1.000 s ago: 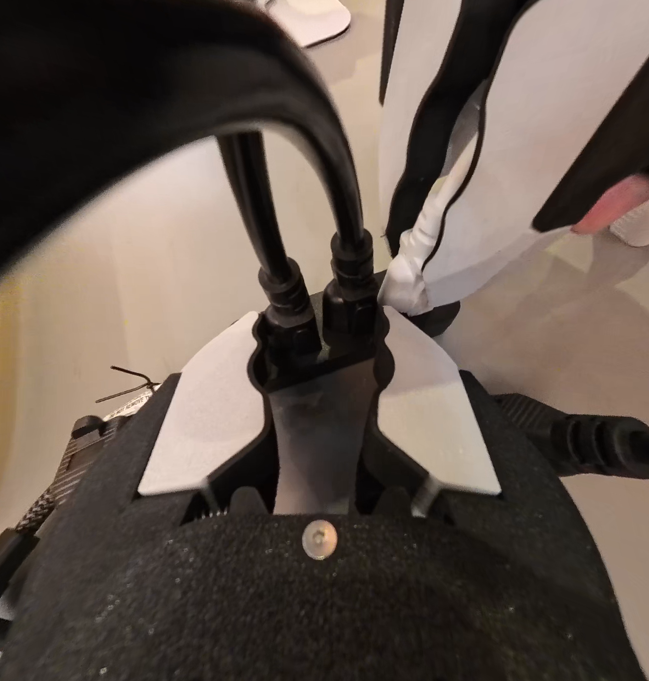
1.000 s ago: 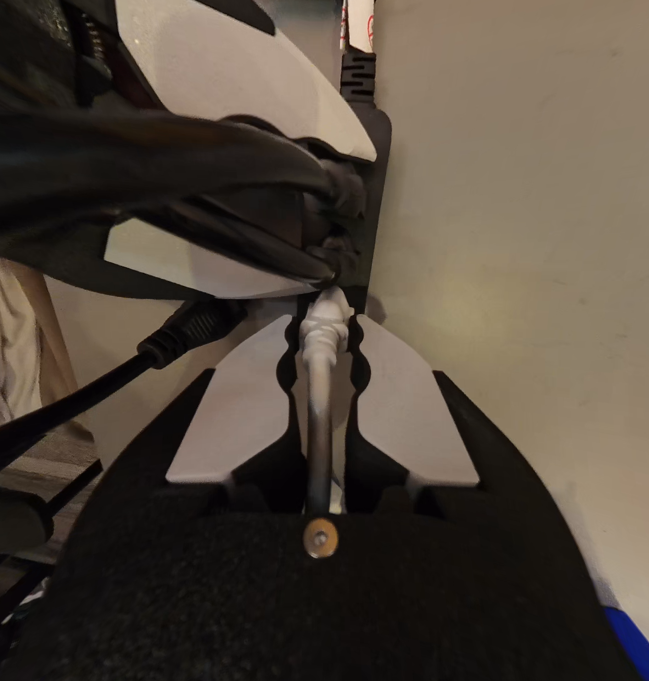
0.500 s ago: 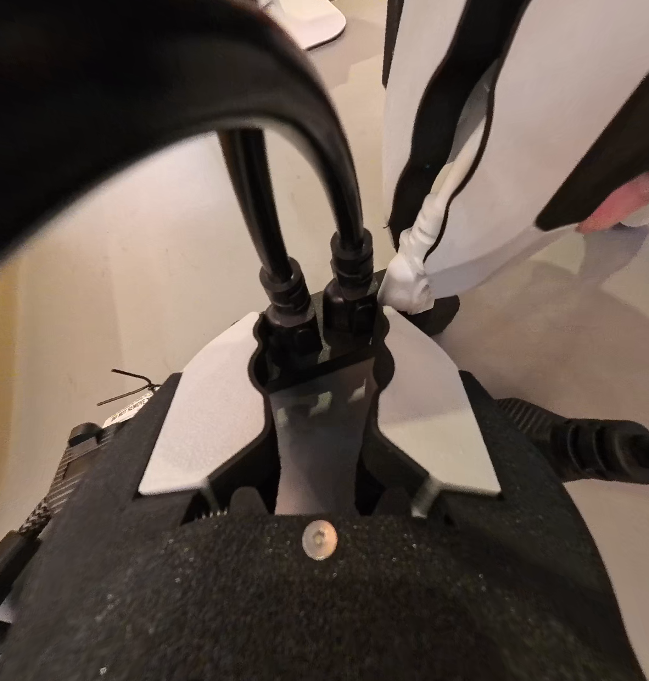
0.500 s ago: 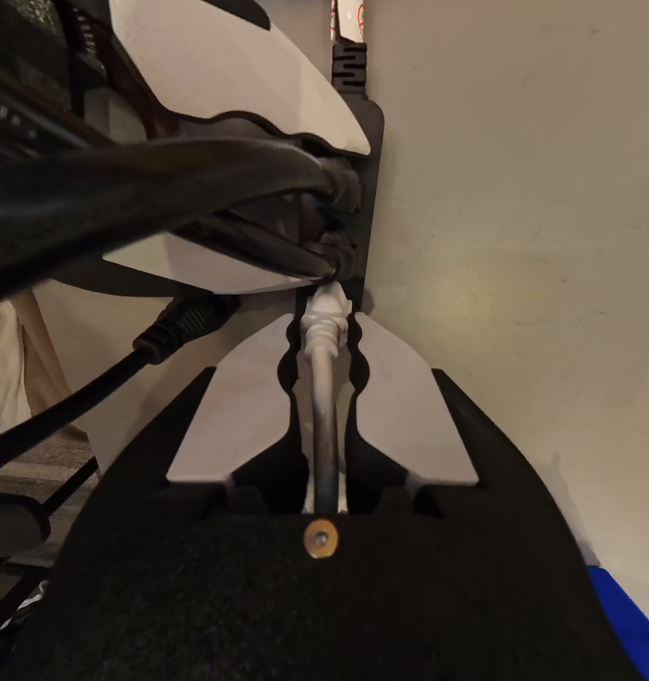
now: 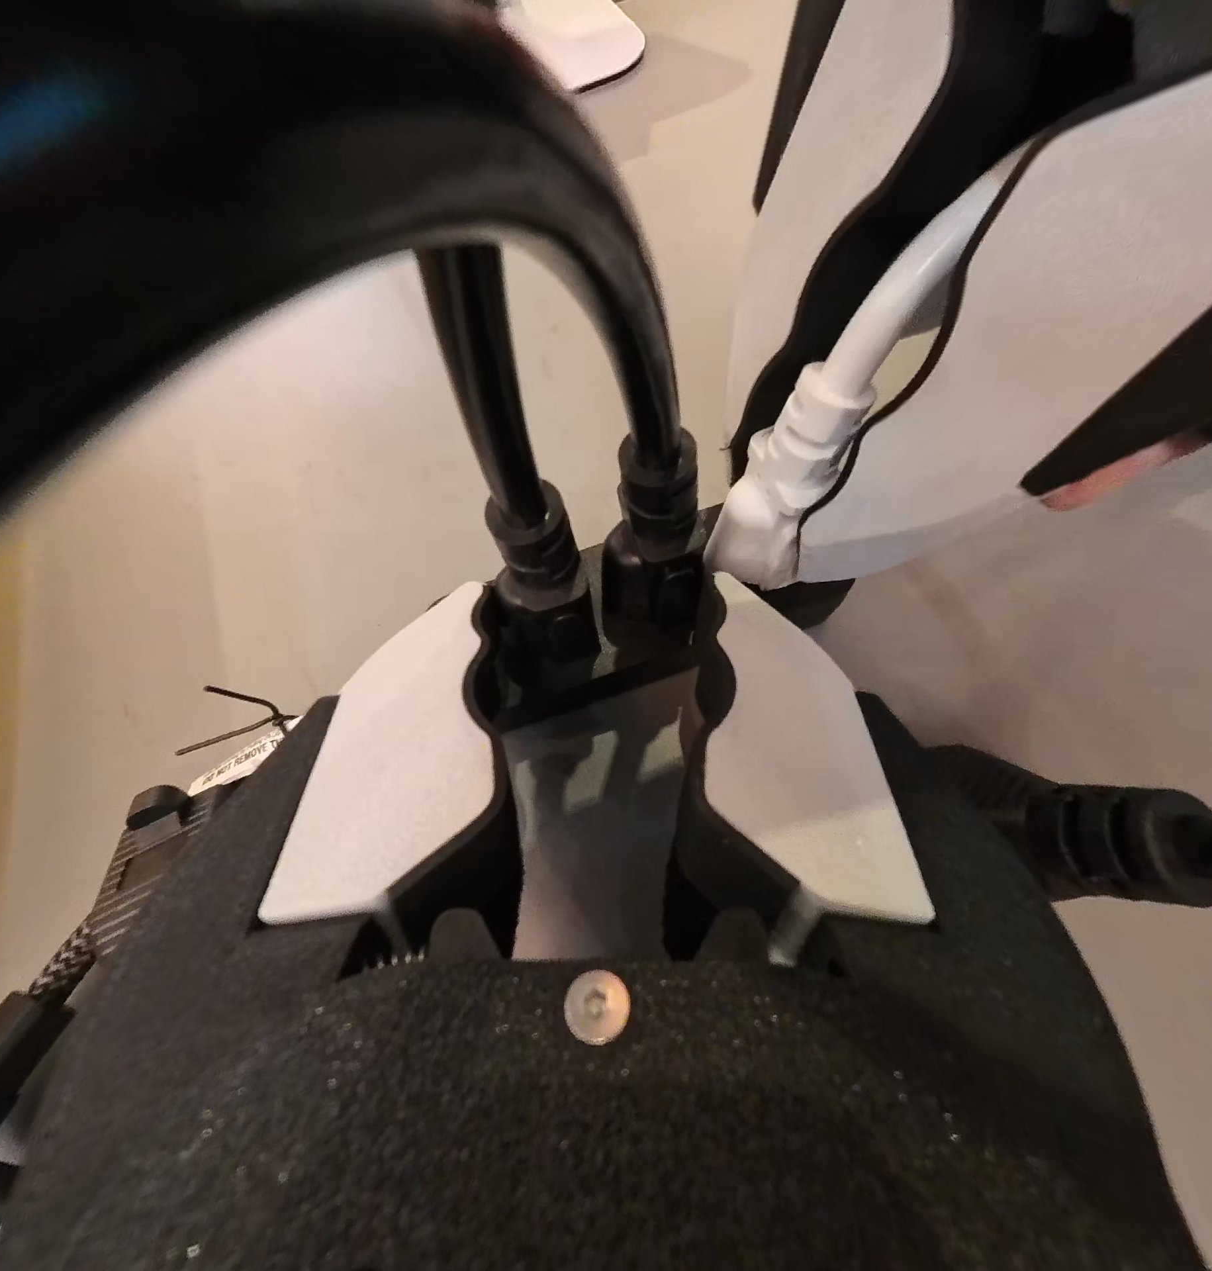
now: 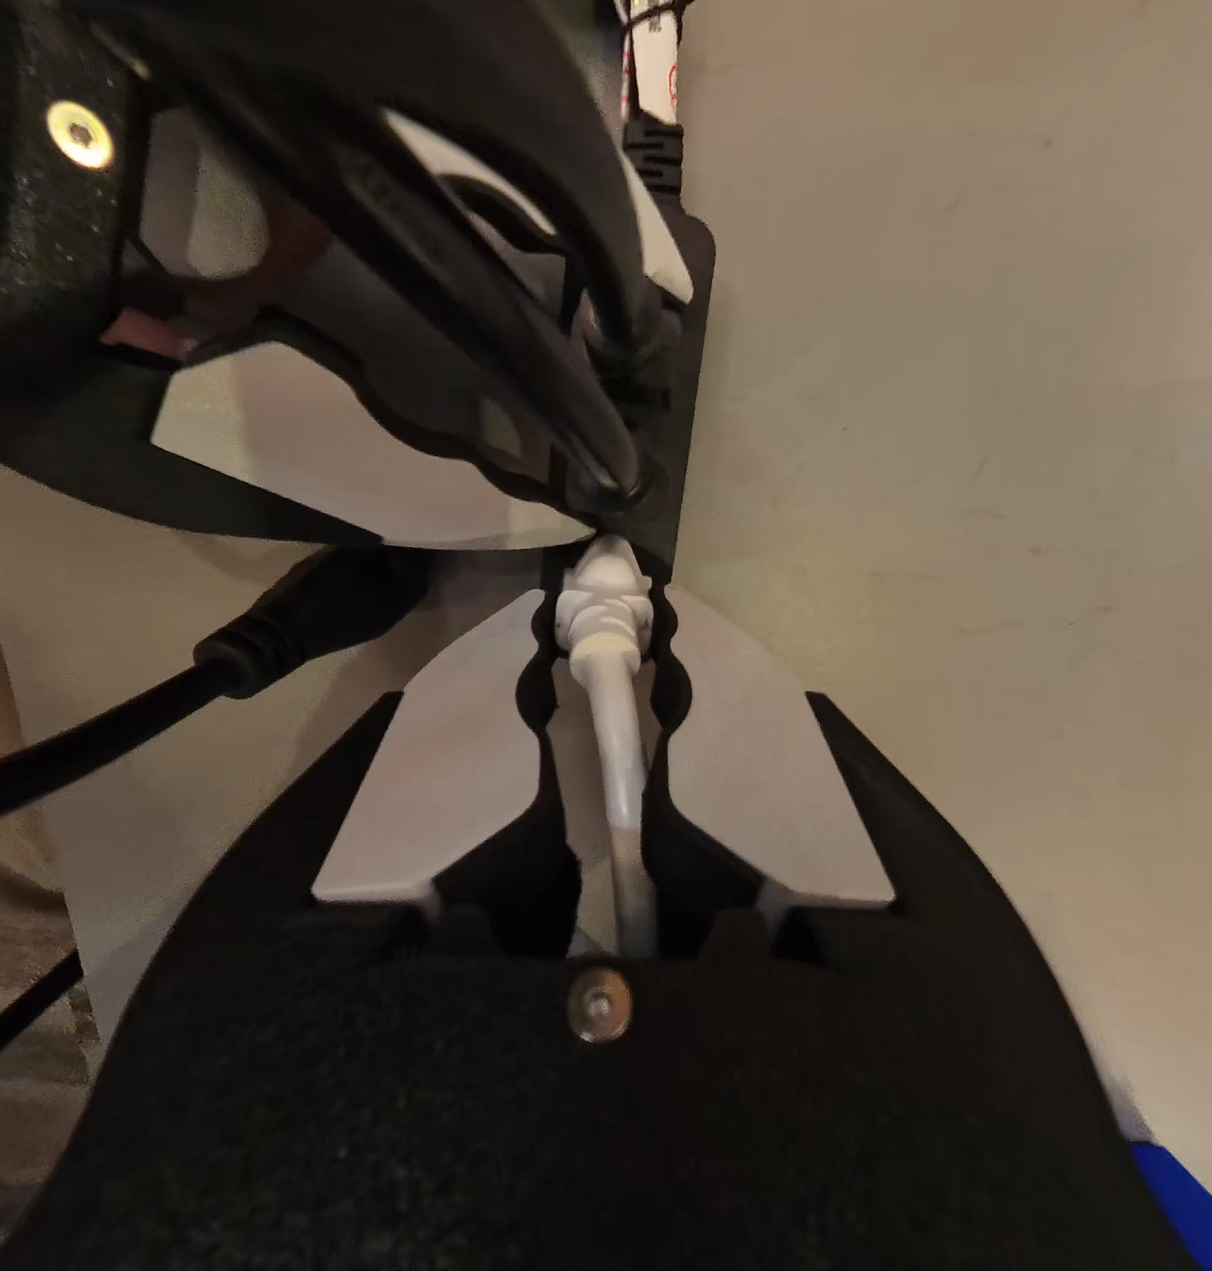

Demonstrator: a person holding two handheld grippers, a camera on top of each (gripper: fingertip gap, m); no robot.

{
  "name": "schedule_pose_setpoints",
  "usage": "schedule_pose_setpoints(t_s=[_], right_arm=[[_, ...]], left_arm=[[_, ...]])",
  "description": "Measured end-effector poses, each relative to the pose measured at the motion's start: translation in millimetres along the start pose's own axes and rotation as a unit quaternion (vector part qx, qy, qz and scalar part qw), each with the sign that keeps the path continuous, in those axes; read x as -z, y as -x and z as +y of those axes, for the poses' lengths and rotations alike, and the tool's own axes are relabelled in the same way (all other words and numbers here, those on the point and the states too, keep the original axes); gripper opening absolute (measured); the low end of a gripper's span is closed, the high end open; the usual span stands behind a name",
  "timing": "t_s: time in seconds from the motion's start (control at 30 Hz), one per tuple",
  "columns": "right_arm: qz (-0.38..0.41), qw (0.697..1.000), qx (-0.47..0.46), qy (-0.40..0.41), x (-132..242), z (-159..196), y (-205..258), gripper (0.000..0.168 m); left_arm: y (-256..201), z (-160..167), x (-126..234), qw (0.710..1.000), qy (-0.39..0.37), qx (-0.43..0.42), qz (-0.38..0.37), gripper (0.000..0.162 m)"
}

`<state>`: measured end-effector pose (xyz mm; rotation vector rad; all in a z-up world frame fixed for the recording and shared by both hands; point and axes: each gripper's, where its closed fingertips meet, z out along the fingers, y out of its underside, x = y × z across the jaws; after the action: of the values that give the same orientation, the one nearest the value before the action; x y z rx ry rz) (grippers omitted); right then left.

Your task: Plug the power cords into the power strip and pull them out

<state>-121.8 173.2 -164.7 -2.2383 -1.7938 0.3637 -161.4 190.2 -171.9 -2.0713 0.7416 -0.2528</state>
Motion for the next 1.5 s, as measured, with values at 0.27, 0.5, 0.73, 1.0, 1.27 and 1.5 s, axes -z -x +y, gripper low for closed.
schedule_pose_setpoints(t_s=[0.27,0.5,0.73,1.0,1.27,1.5], right_arm=[[-0.026,0.998,-0.04,-0.051,2,-2,-1,0.023],[-0.035,0.994,-0.046,-0.096,3,-4,-1,0.023],[-0.013,0.996,-0.027,-0.086,7,-5,-3,0.022],[0.005,0.997,-0.004,-0.073,11,-6,-4,0.023],[0.009,0.997,0.0,-0.073,13,-7,-3,0.023],[0.003,0.997,0.005,-0.071,17,-7,-3,0.023]], left_arm=[[-1,-1,-1,1.0,-0.002,-0.002,0.008,0.058],[-2,-2,-2,1.0,-0.004,-0.005,0.007,0.058],[-2,-3,-2,1.0,-0.007,0.003,0.014,0.058],[-2,-5,-2,1.0,-0.014,0.009,0.021,0.058],[-3,-6,-1,0.999,-0.018,0.012,0.025,0.058],[-4,-8,0,0.999,-0.027,0.012,0.029,0.058]])
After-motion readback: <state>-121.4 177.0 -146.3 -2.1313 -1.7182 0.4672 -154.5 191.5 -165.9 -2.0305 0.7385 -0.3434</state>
